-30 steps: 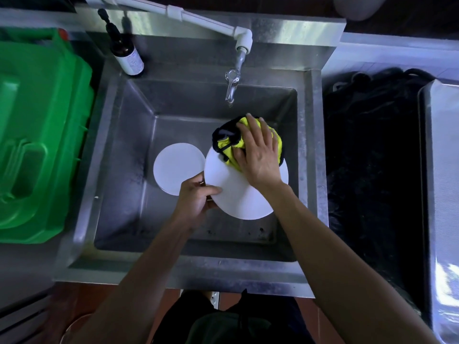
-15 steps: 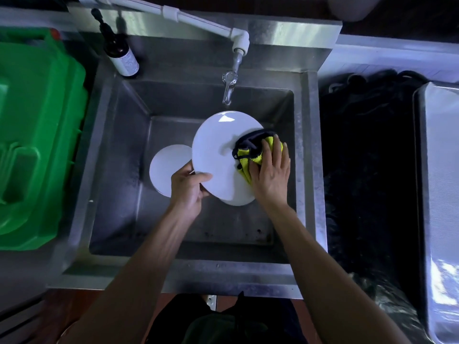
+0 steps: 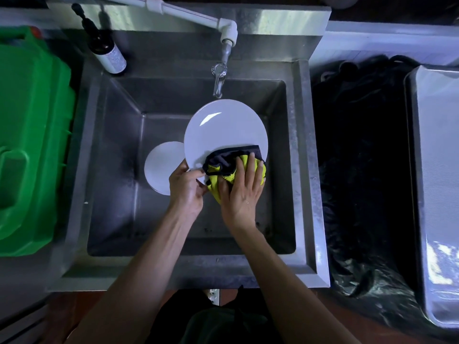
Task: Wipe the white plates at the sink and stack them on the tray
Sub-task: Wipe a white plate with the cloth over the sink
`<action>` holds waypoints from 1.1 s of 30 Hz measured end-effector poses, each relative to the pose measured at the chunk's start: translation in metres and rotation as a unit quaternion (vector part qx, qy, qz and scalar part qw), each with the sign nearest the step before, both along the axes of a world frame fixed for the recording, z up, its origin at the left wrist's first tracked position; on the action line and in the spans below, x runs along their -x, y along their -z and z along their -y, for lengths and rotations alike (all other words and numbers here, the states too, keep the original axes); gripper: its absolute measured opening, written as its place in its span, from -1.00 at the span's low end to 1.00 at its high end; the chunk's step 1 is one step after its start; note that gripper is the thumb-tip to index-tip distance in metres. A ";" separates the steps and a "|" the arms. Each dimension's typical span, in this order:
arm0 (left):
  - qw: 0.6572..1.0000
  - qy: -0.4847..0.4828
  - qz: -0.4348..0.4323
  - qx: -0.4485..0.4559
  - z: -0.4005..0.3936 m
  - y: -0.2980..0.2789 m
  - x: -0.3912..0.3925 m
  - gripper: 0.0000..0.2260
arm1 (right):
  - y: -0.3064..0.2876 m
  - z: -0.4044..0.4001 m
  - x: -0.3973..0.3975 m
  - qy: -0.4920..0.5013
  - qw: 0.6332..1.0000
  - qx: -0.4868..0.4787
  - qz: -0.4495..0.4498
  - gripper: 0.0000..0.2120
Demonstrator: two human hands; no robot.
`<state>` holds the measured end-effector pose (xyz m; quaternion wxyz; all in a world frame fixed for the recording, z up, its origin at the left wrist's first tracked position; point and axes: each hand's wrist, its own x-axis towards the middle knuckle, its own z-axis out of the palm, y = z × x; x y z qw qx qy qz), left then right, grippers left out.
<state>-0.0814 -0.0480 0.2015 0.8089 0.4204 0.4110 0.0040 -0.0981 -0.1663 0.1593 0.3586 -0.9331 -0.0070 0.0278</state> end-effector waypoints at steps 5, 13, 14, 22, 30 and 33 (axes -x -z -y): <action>0.999 0.043 -0.004 -0.009 -0.004 0.001 0.002 -0.67 | 0.000 0.011 -0.006 0.062 0.996 -0.065 -0.001 -0.44; 0.993 0.109 -0.024 -0.037 -0.022 -0.002 0.013 -0.71 | -0.008 0.056 -0.041 0.095 0.977 -0.175 -0.071 -0.24; 0.991 0.123 -0.028 -0.049 -0.025 -0.002 0.014 -0.71 | -0.010 0.061 -0.047 0.091 0.976 -0.180 -0.080 -0.27; 0.960 0.246 -0.033 -0.130 -0.051 -0.009 0.015 -0.76 | -0.023 0.081 -0.076 0.028 0.980 -0.163 -0.108 -0.51; 0.877 0.397 -0.028 -0.270 -0.067 -0.014 -0.010 -0.75 | -0.050 0.072 -0.101 -0.108 0.983 -0.112 -0.102 -0.47; 0.837 0.443 -0.012 -0.322 -0.069 -0.013 -0.019 -0.76 | -0.058 0.061 -0.102 -0.162 0.981 -0.086 -0.065 -0.45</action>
